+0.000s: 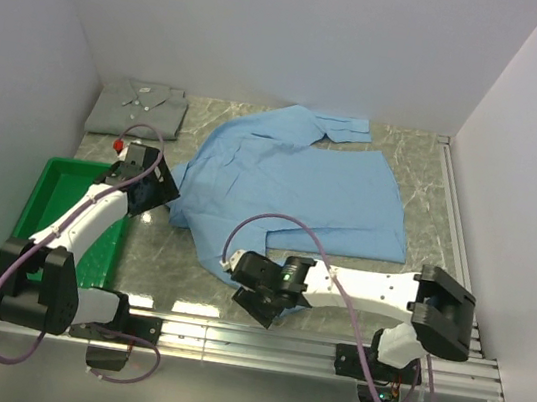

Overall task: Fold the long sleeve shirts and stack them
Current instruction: Fold the shirt

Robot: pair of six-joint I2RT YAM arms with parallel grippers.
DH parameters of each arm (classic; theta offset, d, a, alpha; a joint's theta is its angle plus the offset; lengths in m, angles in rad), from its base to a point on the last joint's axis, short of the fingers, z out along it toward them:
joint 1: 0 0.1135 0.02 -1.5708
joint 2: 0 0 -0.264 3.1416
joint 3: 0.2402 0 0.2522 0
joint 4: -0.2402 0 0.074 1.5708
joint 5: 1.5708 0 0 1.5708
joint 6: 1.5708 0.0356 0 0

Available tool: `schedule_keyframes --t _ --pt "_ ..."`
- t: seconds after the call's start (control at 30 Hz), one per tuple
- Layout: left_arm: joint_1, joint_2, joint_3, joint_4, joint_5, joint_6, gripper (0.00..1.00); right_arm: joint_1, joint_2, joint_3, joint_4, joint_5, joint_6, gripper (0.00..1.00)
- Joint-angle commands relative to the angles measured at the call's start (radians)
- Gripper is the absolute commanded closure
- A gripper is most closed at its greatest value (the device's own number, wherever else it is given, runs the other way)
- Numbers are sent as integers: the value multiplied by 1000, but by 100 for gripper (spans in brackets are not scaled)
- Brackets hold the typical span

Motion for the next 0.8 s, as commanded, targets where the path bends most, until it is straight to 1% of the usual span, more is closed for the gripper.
schedule_keyframes --t 0.0,0.1,0.2,0.23,0.3,0.33,0.4,0.43,0.57,0.7,0.73,0.77 --pt "10 -36 3 39 -18 18 11 25 53 56 -13 50 -17 30" --pt "14 -41 0 39 -15 18 10 32 97 65 4 85 -17 32" --pt "16 -42 -2 40 -7 18 10 37 128 73 15 108 -14 38" --pt "17 -42 1 42 -7 18 11 37 139 75 15 110 -17 47" --pt "20 -42 1 43 -4 18 11 41 147 79 13 108 -19 57" --pt "22 -41 1 44 2 18 11 41 145 79 12 105 -20 74" --pt "25 -39 1 45 5 21 11 41 136 87 6 99 -29 90" --pt "26 -42 3 47 8 19 11 41 119 93 3 79 -36 100" --pt "31 -42 1 48 14 21 12 -17 65 168 -20 30 -62 100" --pt "33 -44 -2 50 20 22 11 -171 27 263 -33 -36 -80 100" --pt "33 -42 -2 50 22 24 12 -263 15 280 -30 -57 -79 100" --pt "33 -42 0 50 25 24 12 -306 15 317 -25 -113 -71 100"
